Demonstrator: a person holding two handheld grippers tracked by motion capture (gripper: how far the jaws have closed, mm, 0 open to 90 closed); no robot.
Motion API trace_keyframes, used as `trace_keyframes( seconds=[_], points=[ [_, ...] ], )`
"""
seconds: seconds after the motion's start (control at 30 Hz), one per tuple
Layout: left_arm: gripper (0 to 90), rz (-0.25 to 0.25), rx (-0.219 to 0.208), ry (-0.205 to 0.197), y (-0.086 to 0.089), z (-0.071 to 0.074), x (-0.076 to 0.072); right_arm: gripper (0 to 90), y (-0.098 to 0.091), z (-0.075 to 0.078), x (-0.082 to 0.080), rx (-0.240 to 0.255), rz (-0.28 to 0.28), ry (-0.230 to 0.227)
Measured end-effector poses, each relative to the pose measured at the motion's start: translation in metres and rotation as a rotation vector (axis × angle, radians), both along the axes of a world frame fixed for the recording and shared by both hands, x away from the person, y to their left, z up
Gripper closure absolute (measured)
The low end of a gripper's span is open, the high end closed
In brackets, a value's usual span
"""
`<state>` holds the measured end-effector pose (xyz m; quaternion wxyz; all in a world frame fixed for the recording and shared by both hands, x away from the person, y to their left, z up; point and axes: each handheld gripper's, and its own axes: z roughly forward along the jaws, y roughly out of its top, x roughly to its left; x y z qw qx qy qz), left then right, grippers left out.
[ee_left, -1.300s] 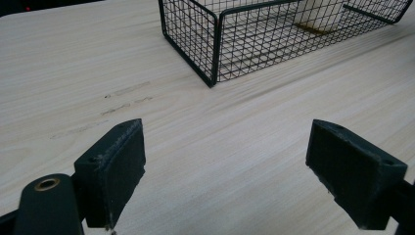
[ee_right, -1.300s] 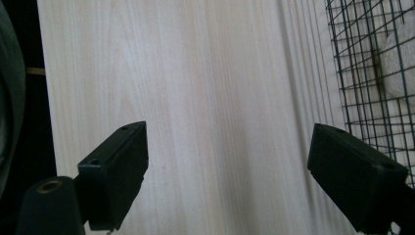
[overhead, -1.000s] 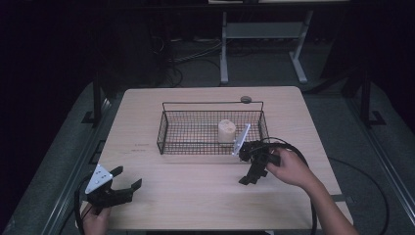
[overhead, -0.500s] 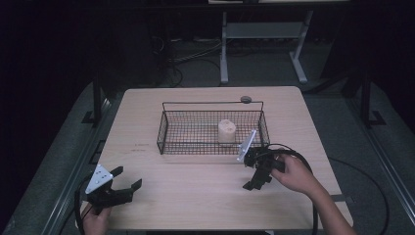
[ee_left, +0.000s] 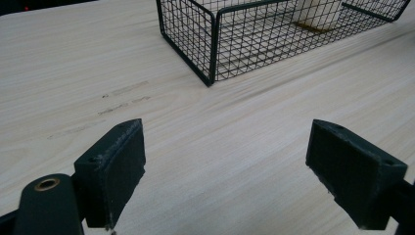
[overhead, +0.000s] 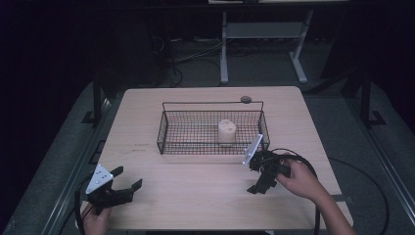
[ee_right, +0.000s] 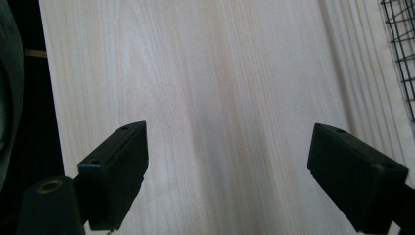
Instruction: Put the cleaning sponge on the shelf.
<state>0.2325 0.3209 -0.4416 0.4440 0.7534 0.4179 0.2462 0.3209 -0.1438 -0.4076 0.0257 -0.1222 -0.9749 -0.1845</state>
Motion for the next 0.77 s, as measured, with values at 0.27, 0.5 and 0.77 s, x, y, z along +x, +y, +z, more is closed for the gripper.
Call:
trace_keyframes(
  seconds=[0.27, 0.5, 0.77],
  points=[
    [14.0, -0.001, 0.004, 0.001, -0.001, 0.000, 0.000, 14.8, -0.008, -0.001, -0.005, -0.011, -0.010, -0.021],
    [13.9, -0.001, 0.005, 0.001, -0.001, 0.000, 0.000, 14.9, -0.014, -0.005, -0.011, 0.013, -0.023, -0.019],
    [13.9, -0.002, 0.009, 0.002, -0.001, 0.000, 0.000, 14.8, -0.023, -0.015, -0.017, 0.023, -0.043, -0.018]
  ],
)
